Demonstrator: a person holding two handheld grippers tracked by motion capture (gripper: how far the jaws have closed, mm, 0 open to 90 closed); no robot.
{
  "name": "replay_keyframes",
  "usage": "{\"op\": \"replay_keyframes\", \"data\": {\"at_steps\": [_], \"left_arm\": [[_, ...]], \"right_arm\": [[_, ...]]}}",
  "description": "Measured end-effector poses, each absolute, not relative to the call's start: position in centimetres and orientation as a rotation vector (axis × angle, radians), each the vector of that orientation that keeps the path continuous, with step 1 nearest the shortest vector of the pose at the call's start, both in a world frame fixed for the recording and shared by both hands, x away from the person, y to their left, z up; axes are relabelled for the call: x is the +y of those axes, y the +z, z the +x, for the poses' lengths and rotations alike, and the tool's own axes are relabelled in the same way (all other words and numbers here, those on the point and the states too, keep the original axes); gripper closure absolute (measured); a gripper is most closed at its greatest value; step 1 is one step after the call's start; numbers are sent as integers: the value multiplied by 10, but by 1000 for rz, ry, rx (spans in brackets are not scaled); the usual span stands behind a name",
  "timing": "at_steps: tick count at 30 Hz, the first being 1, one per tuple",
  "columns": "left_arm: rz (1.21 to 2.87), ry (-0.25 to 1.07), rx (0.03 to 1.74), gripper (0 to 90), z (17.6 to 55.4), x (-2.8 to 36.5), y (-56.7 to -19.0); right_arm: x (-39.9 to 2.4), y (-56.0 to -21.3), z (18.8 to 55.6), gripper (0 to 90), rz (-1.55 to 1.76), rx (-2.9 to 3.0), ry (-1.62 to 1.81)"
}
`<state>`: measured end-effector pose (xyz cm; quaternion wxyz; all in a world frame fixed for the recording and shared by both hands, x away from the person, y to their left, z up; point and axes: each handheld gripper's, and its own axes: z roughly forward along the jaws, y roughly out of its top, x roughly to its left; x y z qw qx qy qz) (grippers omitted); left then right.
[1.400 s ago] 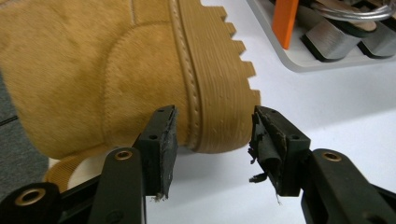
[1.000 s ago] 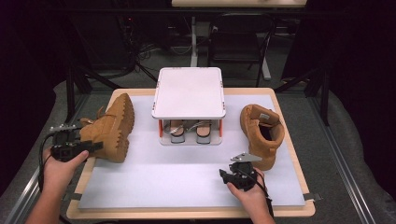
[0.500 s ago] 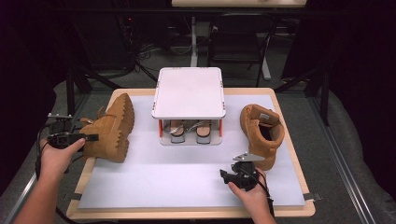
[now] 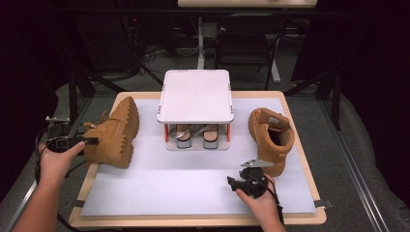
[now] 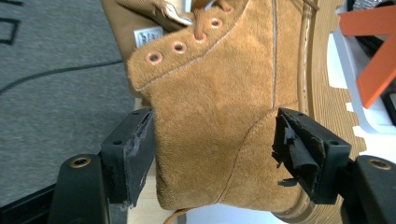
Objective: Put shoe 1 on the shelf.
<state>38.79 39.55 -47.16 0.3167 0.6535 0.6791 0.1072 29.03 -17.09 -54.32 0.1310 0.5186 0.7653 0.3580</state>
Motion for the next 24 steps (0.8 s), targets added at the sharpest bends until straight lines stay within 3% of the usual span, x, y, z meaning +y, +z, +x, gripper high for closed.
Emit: {"op": "replay_keyframes", "data": {"at_steps": [8,12,24], "left_arm": [[1732,270,1786,311,392,395,-482],[1719,277,1802,408,390,397,-478],[1782,358,1788,546,387,388,-463]], "right_arm": [[-170,-544,291,448,1509,2229,1031],[-170,-545,291,444,1513,2229,1030],[-170,-545,291,441,1520,2226,1037]]}}
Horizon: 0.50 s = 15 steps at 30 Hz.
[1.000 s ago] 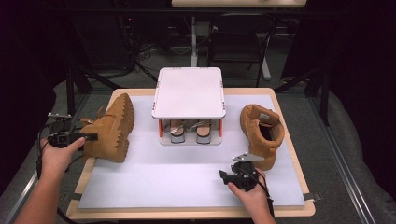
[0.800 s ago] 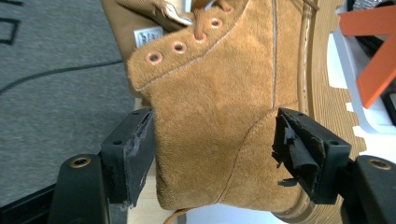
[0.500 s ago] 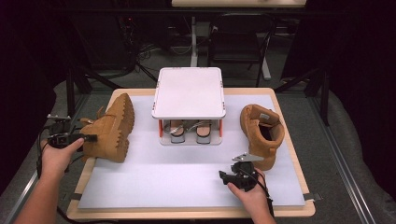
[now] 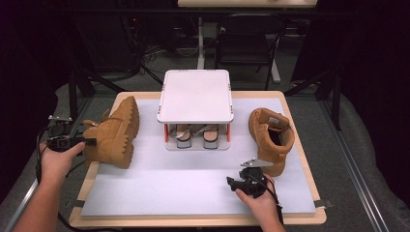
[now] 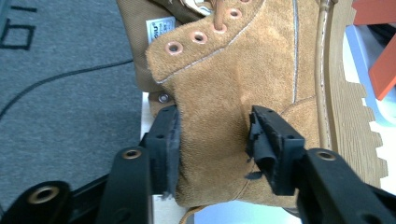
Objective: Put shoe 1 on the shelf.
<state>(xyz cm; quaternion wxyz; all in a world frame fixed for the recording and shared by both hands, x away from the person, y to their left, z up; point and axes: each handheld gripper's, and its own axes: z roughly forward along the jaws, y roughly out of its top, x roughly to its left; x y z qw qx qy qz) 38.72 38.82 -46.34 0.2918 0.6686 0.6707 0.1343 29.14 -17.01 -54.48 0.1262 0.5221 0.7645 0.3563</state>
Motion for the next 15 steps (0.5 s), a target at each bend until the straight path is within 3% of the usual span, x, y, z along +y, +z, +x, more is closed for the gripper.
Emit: {"op": "replay_keyframes", "data": {"at_steps": [15], "left_arm": [[1798,401,1699,616,384,367,-439]], "right_arm": [[-171,-546,292,433,1528,2229,1035]]}}
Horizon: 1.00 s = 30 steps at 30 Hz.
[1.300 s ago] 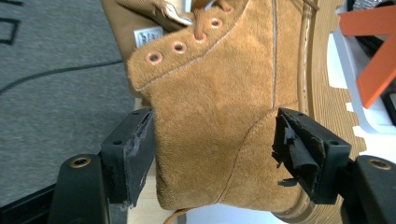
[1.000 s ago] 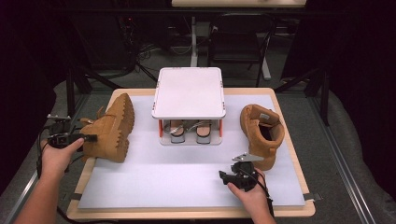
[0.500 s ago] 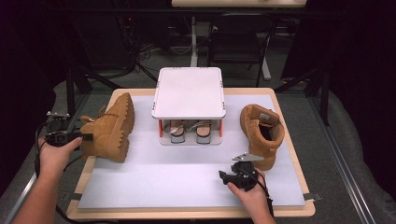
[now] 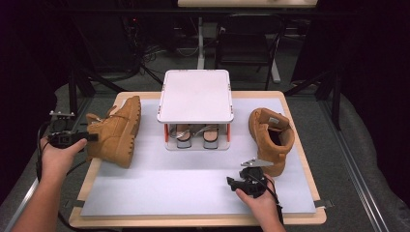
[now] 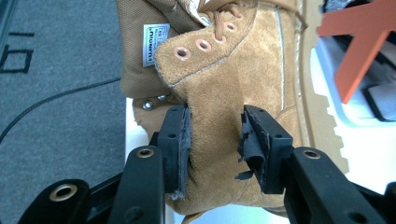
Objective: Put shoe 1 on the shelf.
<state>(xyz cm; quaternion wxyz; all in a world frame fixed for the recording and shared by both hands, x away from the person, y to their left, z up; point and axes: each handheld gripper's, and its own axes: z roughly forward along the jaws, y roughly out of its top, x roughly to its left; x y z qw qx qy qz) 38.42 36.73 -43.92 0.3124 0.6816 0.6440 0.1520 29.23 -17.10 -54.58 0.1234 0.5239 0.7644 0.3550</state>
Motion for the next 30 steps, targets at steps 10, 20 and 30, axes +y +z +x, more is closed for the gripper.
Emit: {"op": "replay_keyframes", "data": {"at_steps": [10,20,30], "left_arm": [[1820,422,1670,640,384,360,-434],[1814,413,1646,665,385,353,-428],[1790,361,1595,649,390,334,-427]], "right_arm": [[-171,-546,292,425,1530,2230,1038],[-171,-546,293,418,1535,2233,1034],[-171,-547,293,416,1538,2236,1036]]}}
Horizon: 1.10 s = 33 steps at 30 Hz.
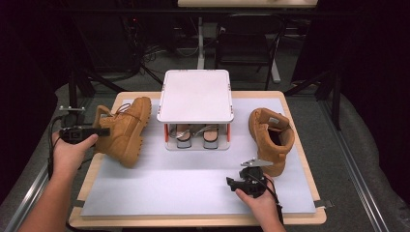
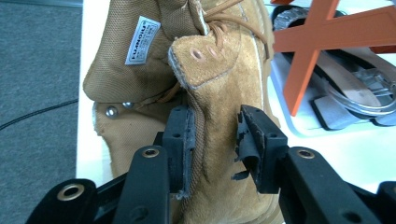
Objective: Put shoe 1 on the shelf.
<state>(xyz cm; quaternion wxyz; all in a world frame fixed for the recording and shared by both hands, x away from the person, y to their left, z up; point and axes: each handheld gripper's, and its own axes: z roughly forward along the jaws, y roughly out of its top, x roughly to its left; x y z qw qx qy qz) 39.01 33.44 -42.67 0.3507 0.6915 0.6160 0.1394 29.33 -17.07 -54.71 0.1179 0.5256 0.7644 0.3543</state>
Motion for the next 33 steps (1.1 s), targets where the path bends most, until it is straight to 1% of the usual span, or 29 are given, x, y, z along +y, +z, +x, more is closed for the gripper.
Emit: {"op": "replay_keyframes", "data": {"at_steps": [3,6,11,15,17,20,21,25,30,33], "left_arm": [[1796,348,1594,651,393,331,-426],[1803,306,1577,655,398,324,-425],[1808,257,1569,694,404,317,-424],[1808,270,1593,709,407,315,-421],[1805,278,1583,766,407,315,-418],[1830,263,1577,792,408,314,-417],[1862,269,1575,798,409,311,-415],[1925,324,1562,809,408,301,-411],[1935,328,1567,815,405,298,-408],[1930,321,1581,815,396,302,-406]], "right_arm": [[-171,-547,293,416,1535,2240,1037],[-172,-547,294,415,1539,2240,1039],[-172,-547,293,414,1539,2238,1042],[-172,-548,293,413,1537,2243,1037],[-172,-548,293,413,1538,2243,1039],[-172,-548,293,413,1542,2240,1038],[-173,-548,294,414,1541,2244,1038],[-173,-548,294,414,1544,2245,1039],[-172,-549,293,413,1546,2241,1041],[-174,-549,293,413,1553,2237,1045]]}}
